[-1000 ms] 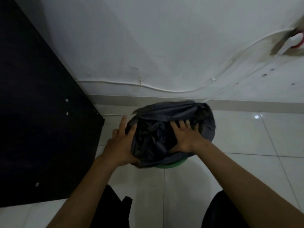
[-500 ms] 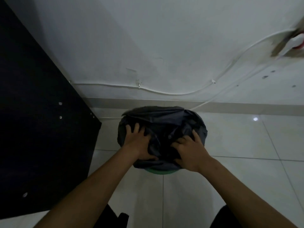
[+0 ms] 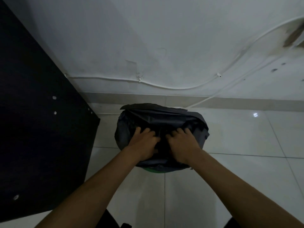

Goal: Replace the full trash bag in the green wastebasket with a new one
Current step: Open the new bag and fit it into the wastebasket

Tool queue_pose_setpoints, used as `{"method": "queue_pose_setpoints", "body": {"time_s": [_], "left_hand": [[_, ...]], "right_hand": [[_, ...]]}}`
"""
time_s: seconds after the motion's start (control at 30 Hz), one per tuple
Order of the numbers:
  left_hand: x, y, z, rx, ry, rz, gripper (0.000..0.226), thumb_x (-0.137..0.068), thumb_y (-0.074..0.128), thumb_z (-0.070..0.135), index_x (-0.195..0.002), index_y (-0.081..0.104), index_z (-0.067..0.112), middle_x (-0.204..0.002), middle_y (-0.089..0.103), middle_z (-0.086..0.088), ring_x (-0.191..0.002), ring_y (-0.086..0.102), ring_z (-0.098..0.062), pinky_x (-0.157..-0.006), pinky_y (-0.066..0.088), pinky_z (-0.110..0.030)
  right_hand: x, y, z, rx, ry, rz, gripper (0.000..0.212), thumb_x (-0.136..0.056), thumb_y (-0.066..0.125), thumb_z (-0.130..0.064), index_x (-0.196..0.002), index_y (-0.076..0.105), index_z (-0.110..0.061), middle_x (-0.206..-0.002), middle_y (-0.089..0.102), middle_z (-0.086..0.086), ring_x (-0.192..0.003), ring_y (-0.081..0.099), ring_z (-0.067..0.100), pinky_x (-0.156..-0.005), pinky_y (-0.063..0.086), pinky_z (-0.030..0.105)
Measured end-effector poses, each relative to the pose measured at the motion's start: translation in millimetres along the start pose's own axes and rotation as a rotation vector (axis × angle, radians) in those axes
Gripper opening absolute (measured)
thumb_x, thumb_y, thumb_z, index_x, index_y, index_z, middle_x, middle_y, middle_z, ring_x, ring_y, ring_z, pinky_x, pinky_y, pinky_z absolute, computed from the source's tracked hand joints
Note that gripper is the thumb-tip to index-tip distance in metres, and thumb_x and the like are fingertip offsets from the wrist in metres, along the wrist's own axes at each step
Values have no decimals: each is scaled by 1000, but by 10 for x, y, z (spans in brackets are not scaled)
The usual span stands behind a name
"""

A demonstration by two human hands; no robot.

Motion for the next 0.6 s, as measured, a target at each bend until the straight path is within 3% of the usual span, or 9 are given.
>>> {"method": "queue_pose_setpoints", "body": {"time_s": [0.1, 0.17, 0.23, 0.3, 0.37, 0.43, 0.47, 0.53, 0.6], "left_hand": [[30, 555, -135, -140, -100, -378, 79, -90, 40, 67, -155, 10, 33, -162, 12, -7, -146, 6, -34, -114, -6, -59], [21, 668, -125, -111, -102, -410, 89, -84, 34, 78, -155, 4, 34, -163, 9, -5, -147, 5, -34, -115, -8, -59], [-15, 553, -49, 92, -57, -303, 74, -87, 44, 69, -150, 29, 35, -154, 31, -6, -140, 26, -33, -116, 13, -54], [-46, 246, -51, 356, -10, -97, 42, -91, 57, 44, -128, 56, 24, -131, 56, -8, -118, 53, -28, -99, 44, -42], [-24, -119, -155, 514, 4, 132, 27, -90, 59, 29, -115, 63, 21, -118, 64, -4, -104, 60, -22, -83, 53, -38], [36, -388, -217, 448, 9, 269, 36, -89, 60, 29, -125, 58, 27, -131, 55, 0, -117, 49, -22, -92, 47, -40], [49, -385, -248, 322, -20, 248, 47, -89, 61, 35, -134, 51, 32, -145, 43, 0, -128, 37, -25, -100, 38, -43], [89, -194, -373, 126, -109, 76, 76, -81, 62, 60, -148, 29, 43, -163, 3, 1, -144, 7, -32, -110, 14, -55], [135, 19, -516, 115, -179, -62, 109, -65, 59, 82, -151, 3, 48, -159, -27, 1, -146, -13, -36, -111, -1, -62]], "right_hand": [[-194, 638, -86, 85, 22, -393, 69, -96, 39, -48, -155, 15, -23, -161, 20, 9, -146, 17, 35, -118, 14, 53], [-294, 1048, -89, -16, 67, -563, 73, -97, 37, -50, -156, 3, -25, -164, 9, 7, -149, 12, 33, -120, 11, 50], [-309, 1219, -142, -102, 61, -679, 70, -98, 39, -46, -156, 6, -24, -163, 13, 6, -147, 17, 31, -120, 14, 46], [-255, 1090, -239, -138, 6, -696, 56, -100, 42, -32, -152, 28, -15, -155, 34, 13, -137, 38, 33, -113, 31, 43], [-253, 675, -307, -194, -91, -493, 36, -100, 43, -22, -129, 54, -5, -129, 59, 18, -111, 59, 33, -87, 48, 37], [-148, 38, -219, -190, -169, -85, 23, -92, 52, -20, -109, 62, -7, -101, 68, 15, -84, 65, 33, -61, 41, 32], [-36, -205, -130, -111, -185, 119, 23, -83, 60, -21, -102, 64, -10, -90, 69, 12, -76, 64, 33, -58, 37, 31], [205, -354, 83, 38, -119, 298, 37, -66, 71, -35, -97, 69, -15, -86, 70, 8, -83, 65, 33, -69, 45, 38], [364, -204, 246, -9, -27, 205, 59, -65, 63, -57, -110, 70, -20, -118, 67, 12, -116, 59, 38, -91, 45, 59]]}}
Point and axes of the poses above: each hand's wrist, its own x-axis away from the middle knuckle, its own y-axis out of the palm, z = x × y, the point moved 10 cm from there along -x, towards the middle knuckle
